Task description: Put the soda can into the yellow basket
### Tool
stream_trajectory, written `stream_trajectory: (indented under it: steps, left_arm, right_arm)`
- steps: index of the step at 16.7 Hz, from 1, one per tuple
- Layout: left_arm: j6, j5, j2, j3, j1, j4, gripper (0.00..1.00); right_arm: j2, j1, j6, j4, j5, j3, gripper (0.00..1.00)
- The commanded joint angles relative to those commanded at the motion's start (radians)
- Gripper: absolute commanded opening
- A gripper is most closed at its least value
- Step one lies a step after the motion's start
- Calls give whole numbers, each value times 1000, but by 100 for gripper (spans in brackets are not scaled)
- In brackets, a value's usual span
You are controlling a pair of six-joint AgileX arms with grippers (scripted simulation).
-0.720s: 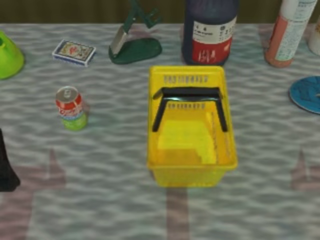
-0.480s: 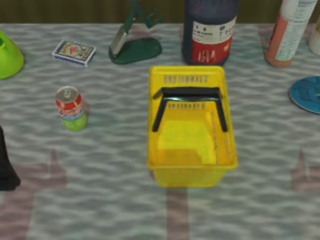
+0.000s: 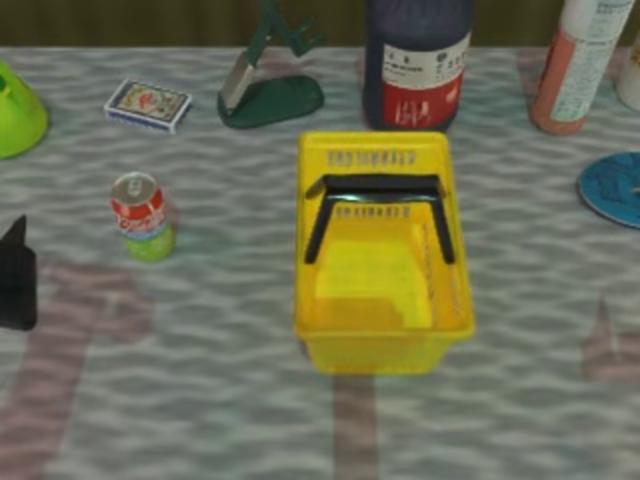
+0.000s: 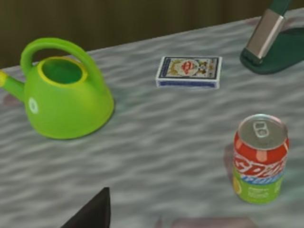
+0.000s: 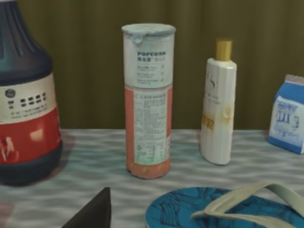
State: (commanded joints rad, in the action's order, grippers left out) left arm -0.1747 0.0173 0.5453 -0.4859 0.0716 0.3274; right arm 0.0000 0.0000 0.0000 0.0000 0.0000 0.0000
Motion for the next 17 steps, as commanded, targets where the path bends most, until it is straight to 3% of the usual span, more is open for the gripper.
stream_trajectory:
  steps: [11,17]
  left_arm:
    - [-301,-17,1155,-971,80,620,100]
    - [-418,-16,1593,-1324,119,849,100]
  right_arm:
    - [0,0,0,0,0,0,100]
    - [0,0,0,0,0,0,100]
